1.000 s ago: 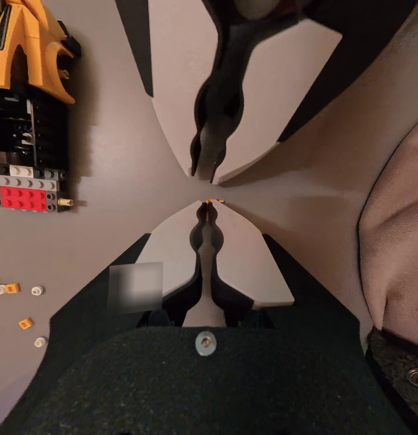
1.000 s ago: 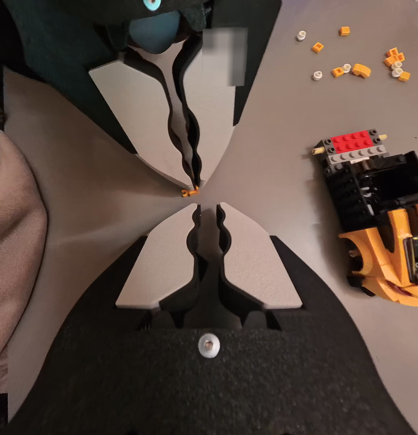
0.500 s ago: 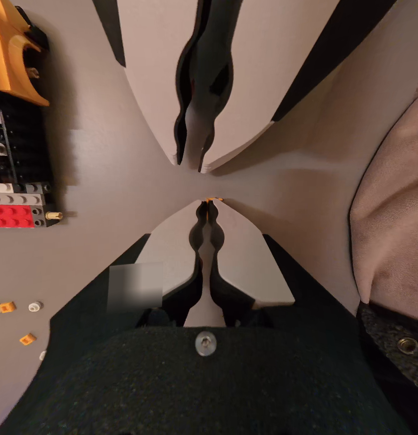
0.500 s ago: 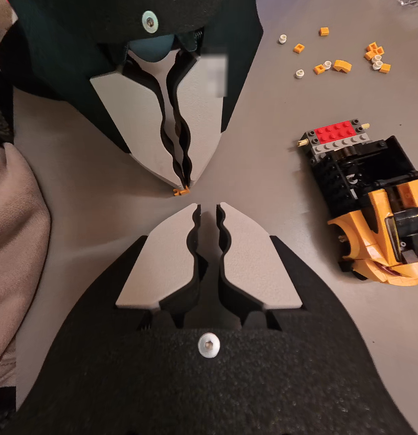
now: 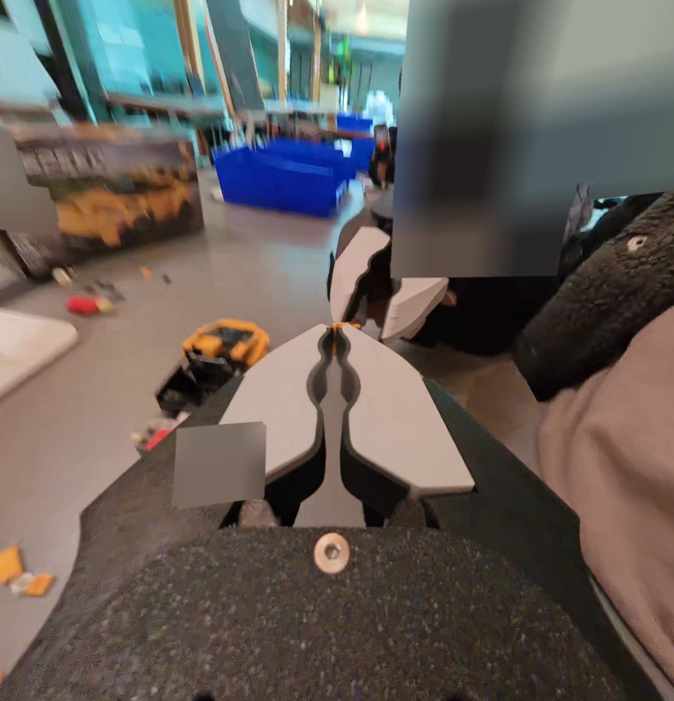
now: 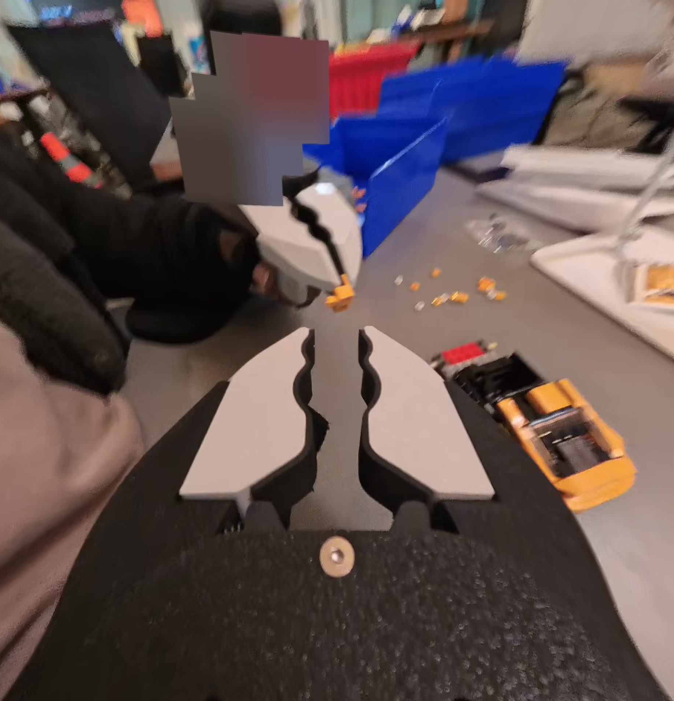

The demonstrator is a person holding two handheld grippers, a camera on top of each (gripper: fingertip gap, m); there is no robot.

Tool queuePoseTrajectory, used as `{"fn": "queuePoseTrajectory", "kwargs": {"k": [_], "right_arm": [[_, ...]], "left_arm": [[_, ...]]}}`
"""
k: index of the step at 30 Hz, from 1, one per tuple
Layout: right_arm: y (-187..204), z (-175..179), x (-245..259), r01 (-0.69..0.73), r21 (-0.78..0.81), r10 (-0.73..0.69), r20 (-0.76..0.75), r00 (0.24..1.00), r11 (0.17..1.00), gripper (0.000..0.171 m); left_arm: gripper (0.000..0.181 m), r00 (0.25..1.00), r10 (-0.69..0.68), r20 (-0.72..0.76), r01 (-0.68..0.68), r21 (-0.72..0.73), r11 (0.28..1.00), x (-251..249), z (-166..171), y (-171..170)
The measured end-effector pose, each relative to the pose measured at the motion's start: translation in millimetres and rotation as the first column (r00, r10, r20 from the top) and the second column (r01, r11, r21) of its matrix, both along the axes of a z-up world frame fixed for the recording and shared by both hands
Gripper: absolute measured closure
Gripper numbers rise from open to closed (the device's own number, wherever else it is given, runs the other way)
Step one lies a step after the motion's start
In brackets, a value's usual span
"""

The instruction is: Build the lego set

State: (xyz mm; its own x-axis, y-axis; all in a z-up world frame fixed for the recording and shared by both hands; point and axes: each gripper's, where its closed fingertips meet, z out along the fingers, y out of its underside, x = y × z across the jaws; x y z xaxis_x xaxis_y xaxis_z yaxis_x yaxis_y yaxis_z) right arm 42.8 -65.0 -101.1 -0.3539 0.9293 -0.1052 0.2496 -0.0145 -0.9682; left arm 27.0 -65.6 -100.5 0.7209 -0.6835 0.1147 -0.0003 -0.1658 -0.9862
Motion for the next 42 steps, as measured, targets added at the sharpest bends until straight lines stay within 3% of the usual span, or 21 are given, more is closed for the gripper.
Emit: {"fn": "queuePoseTrajectory", "kwargs": {"k": [5,7,10,14,23,26,31,37,42], "right_arm": [[9,38,-5,0.172,-0.044,-0.177,-0.179,0.968,0.984,0.154],[6,39,-4,0.148,-0.085,-0.161,-0.173,0.972,0.985,0.159],[-4,42,-3,0.069,-0.156,-0.095,-0.163,0.982,0.985,0.151],[-6,36,-6,0.082,-0.132,-0.102,-0.152,0.983,0.988,0.156],[-4,26,-6,0.059,-0.096,-0.071,-0.131,0.989,0.994,0.165],[0,25,-6,0.072,-0.101,-0.085,-0.133,0.987,0.992,0.166],[-3,22,-7,0.061,-0.077,-0.072,-0.138,0.988,0.995,0.166],[-6,25,-6,0.036,-0.074,-0.048,-0.178,0.983,0.997,0.166],[-6,28,-5,0.021,-0.092,-0.039,-0.204,0.978,0.996,0.162]], "left_arm": [[0.18,0.995,0.089,-0.046,-0.075,0.246,0.966,5,28,-1],[0.18,0.989,0.123,-0.077,-0.096,0.29,0.952,7,31,-1],[0.18,0.978,0.17,-0.12,-0.119,0.348,0.93,7,35,-1],[0.18,0.96,0.21,-0.187,-0.12,0.404,0.907,12,37,-2],[0.178,0.97,0.158,-0.185,-0.086,0.349,0.933,14,31,-2],[0.165,0.98,0.117,-0.159,-0.065,0.296,0.953,14,27,-2],[0.173,0.976,0.116,-0.183,-0.063,0.27,0.961,14,22,-1],[0.178,0.961,0.146,-0.235,-0.067,0.315,0.947,14,24,-3],[0.179,0.885,0.254,-0.39,-0.073,0.423,0.903,13,24,-2]]}}
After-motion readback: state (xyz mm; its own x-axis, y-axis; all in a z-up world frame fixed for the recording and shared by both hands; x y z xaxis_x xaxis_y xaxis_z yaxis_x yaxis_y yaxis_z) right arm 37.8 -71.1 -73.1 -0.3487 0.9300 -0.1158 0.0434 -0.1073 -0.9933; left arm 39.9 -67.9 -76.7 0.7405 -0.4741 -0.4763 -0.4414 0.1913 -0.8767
